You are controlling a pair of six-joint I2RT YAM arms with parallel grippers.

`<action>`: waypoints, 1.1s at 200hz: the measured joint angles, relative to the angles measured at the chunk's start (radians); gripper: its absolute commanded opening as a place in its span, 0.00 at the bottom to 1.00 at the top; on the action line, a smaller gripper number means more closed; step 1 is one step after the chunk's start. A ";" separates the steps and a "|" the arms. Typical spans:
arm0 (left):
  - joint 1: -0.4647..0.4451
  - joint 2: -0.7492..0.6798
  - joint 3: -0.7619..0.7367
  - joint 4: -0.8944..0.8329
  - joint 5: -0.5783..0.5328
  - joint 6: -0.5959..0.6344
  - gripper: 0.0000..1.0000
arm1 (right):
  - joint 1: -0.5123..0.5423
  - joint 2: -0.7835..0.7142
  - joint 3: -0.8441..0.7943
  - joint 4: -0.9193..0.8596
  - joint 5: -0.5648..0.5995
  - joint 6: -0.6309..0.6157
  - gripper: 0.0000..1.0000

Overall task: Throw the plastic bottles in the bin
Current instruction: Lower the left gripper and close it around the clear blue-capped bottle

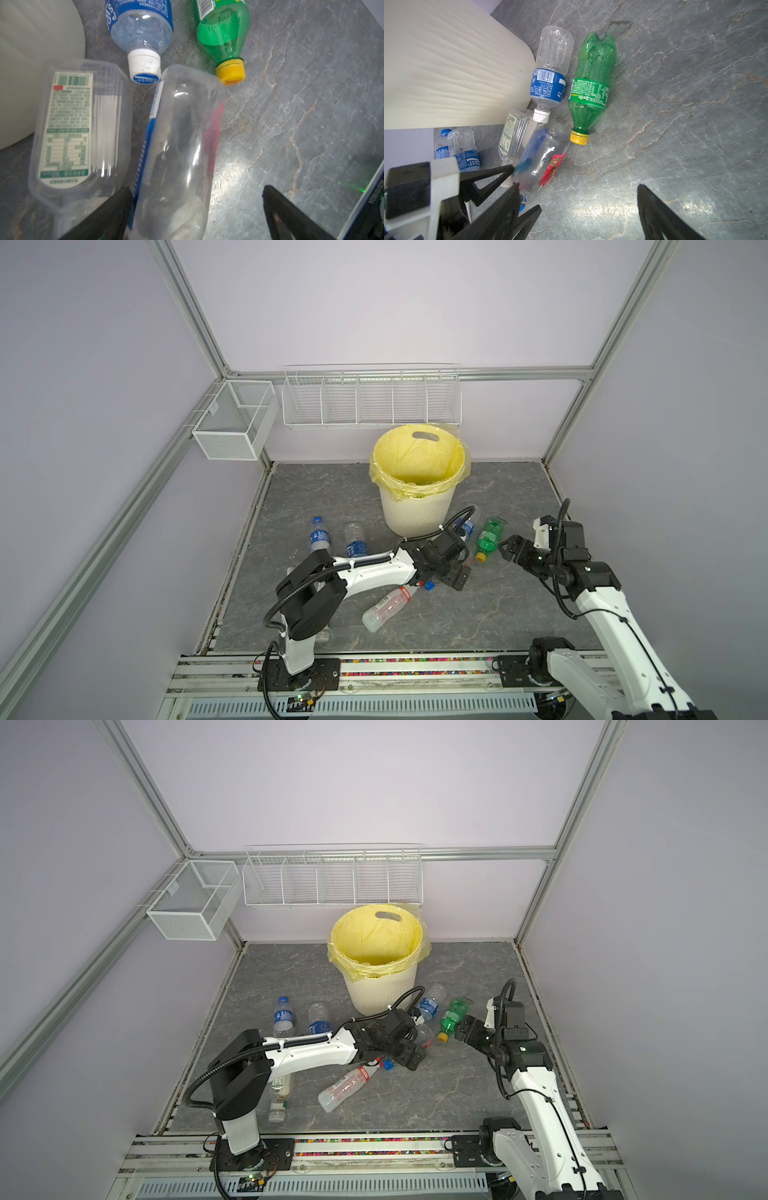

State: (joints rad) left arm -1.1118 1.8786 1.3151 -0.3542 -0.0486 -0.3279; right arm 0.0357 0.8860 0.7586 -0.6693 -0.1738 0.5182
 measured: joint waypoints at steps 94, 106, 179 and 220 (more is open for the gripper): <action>0.000 0.027 0.016 -0.011 -0.012 -0.013 0.92 | -0.014 -0.029 -0.003 -0.011 -0.004 -0.003 0.89; 0.000 0.031 0.014 -0.010 -0.014 -0.018 0.92 | -0.015 -0.031 -0.003 -0.013 -0.004 -0.003 0.89; -0.001 0.037 -0.037 0.006 -0.021 -0.038 0.89 | -0.019 -0.039 -0.003 -0.023 -0.007 -0.003 0.89; -0.001 0.039 -0.049 0.014 -0.027 -0.039 0.82 | -0.021 -0.044 -0.003 -0.023 -0.008 -0.003 0.89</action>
State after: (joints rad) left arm -1.1130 1.9171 1.2663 -0.3397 -0.0761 -0.3672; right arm 0.0147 0.8421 0.7551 -0.6922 -0.1814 0.5152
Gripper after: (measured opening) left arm 0.843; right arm 0.889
